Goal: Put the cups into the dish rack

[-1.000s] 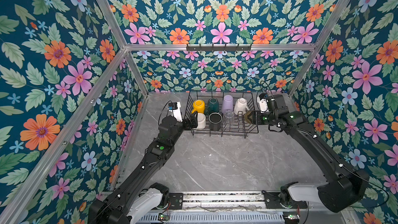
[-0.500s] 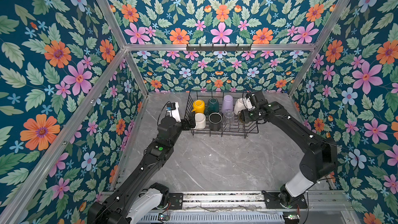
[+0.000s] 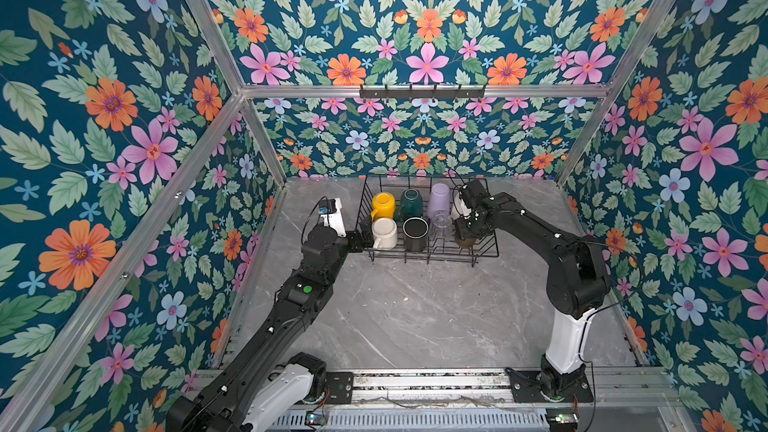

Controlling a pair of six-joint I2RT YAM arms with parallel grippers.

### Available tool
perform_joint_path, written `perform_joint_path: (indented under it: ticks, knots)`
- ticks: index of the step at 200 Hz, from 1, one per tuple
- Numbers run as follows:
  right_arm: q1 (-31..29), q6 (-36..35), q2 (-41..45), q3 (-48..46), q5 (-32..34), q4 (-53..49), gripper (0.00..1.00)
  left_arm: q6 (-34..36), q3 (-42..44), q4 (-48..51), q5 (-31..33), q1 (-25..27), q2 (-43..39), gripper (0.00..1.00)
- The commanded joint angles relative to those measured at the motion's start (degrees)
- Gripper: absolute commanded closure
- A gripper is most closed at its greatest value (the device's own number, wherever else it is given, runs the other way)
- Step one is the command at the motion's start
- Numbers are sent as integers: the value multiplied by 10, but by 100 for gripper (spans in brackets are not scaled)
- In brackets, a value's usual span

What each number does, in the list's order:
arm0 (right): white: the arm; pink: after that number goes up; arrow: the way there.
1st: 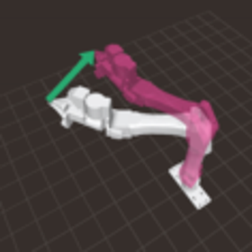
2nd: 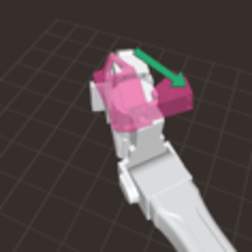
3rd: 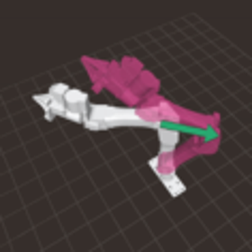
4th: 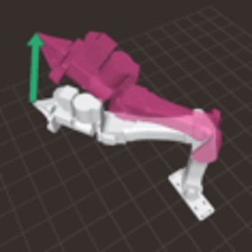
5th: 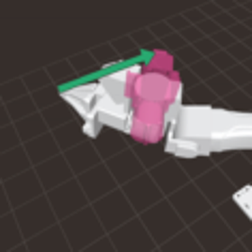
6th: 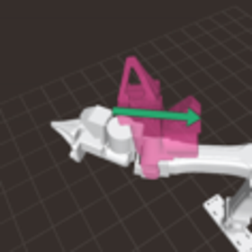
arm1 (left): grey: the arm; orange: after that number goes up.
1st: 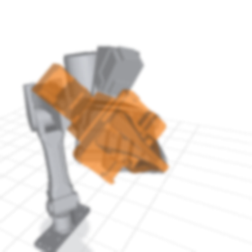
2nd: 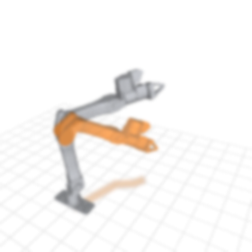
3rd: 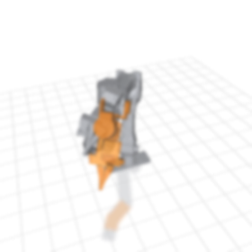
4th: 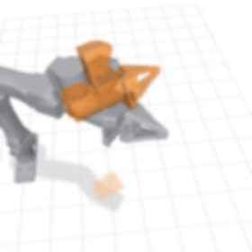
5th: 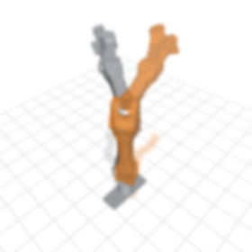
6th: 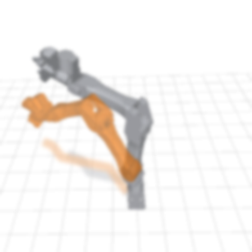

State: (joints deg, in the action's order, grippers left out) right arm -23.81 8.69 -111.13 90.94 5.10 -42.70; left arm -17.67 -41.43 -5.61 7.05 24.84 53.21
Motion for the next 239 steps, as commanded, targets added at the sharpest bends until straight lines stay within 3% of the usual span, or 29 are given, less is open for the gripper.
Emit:
perform_joint_path:
  ticks: [1, 21, 71, 118, 173, 206, 214, 239]
  knots:
    - [-2, 0, -10, 5, 12, 6, 83, 10, 1, 0, 9, -1, -3, 0]
    - [-2, 2, -9, 2, 11, 10, 62, 12, 1, 2, 11, -1, -6, 0]
    - [-2, -8, -6, -2, -2, 7, 32, 16, 2, 9, 18, -1, -11, 0]
    - [-3, -6, 22, -19, 0, 22, 17, 21, 2, 10, 24, -2, -17, 0]
    - [-3, 5, 85, -41, -9, 45, 10, 26, 6, 10, 33, -2, -27, 0]
    - [-3, 13, 225, -113, -24, 92, 6, 49, 22, -2, 64, -2, -43, 0]
    - [-2, 14, 266, -144, -23, 110, 2, 55, 32, -15, 79, -3, -50, 0]
    - [9, 14, 396, -255, -16, 179, 1, 75, 79, -89, 137, -4, -61, 0]
